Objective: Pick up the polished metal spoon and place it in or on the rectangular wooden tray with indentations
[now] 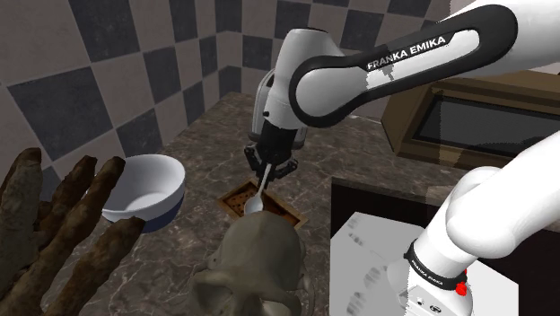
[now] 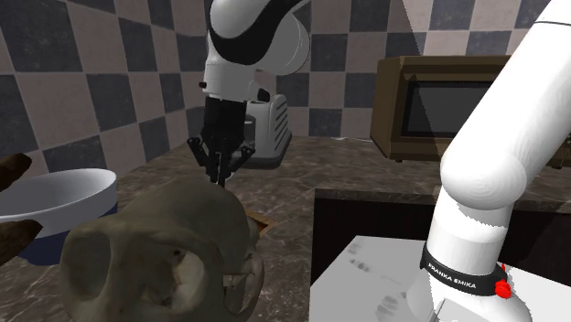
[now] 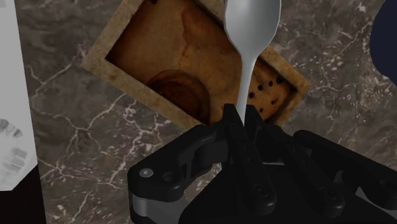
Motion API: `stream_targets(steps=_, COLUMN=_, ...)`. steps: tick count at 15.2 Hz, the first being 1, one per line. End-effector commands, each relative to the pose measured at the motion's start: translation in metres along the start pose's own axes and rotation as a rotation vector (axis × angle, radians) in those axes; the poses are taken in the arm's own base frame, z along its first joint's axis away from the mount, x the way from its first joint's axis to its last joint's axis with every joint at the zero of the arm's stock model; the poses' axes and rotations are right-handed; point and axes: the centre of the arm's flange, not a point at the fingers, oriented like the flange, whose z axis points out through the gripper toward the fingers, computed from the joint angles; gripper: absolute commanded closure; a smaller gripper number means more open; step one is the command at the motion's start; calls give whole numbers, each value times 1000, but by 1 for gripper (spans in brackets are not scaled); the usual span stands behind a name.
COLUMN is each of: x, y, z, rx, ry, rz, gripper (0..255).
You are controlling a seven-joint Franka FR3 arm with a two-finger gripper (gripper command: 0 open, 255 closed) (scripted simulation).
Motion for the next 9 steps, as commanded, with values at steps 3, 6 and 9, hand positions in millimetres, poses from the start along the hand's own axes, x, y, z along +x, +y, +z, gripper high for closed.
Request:
stream_targets(steps=3, x=2, y=4, z=21, rx=1, ry=0, rz=0, gripper=255)
stream_targets(steps=6, x=3, y=6, z=33, rx=1, ry=0, rz=0, gripper=255)
stream_targets(steps=9, x=3, y=6, z=33, rx=1, ry=0, rz=0, gripper=255)
